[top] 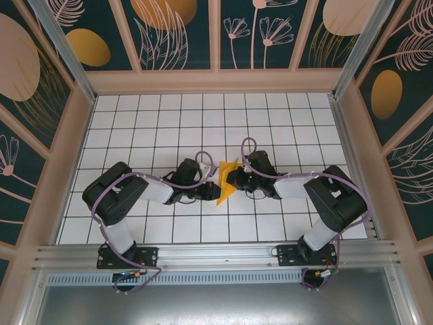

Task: Fold a paper plane with a square sheet of paper (pick it up from the middle)
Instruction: Fourth fold the wing at the center of the table.

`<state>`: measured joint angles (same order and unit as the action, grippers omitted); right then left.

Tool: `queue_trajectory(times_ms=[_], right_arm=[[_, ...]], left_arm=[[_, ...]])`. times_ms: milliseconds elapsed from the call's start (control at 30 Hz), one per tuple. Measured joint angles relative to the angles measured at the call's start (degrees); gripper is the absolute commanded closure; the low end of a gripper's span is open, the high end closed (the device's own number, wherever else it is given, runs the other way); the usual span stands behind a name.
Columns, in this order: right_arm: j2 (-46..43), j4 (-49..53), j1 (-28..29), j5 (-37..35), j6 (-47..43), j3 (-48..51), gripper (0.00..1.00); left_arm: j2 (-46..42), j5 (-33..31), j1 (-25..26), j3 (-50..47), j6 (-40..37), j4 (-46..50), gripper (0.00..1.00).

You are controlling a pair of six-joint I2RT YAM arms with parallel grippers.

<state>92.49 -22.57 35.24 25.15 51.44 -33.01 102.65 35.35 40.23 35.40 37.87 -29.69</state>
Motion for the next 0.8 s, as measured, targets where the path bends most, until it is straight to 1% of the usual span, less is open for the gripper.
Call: queue_trajectory(times_ms=[233,567,800], right_arm=[[0.4,0.0,0.0,0.0,0.1,-0.4,0.89],[2.5,-1.3,0.0,1.4,0.1,-2.1,0.89],[3.9,-1.7,0.0,1.3,0.2,-2.4,0.89]], left_arm=[[1.0,3.2,-2.1,0.0,1.5,-1.6,0.89],[2.8,5.9,-2.5,0.3,3.0,-2.9,0.89],[3.1,6.3,-2.6,0.3,4.4,-3.5,0.9]])
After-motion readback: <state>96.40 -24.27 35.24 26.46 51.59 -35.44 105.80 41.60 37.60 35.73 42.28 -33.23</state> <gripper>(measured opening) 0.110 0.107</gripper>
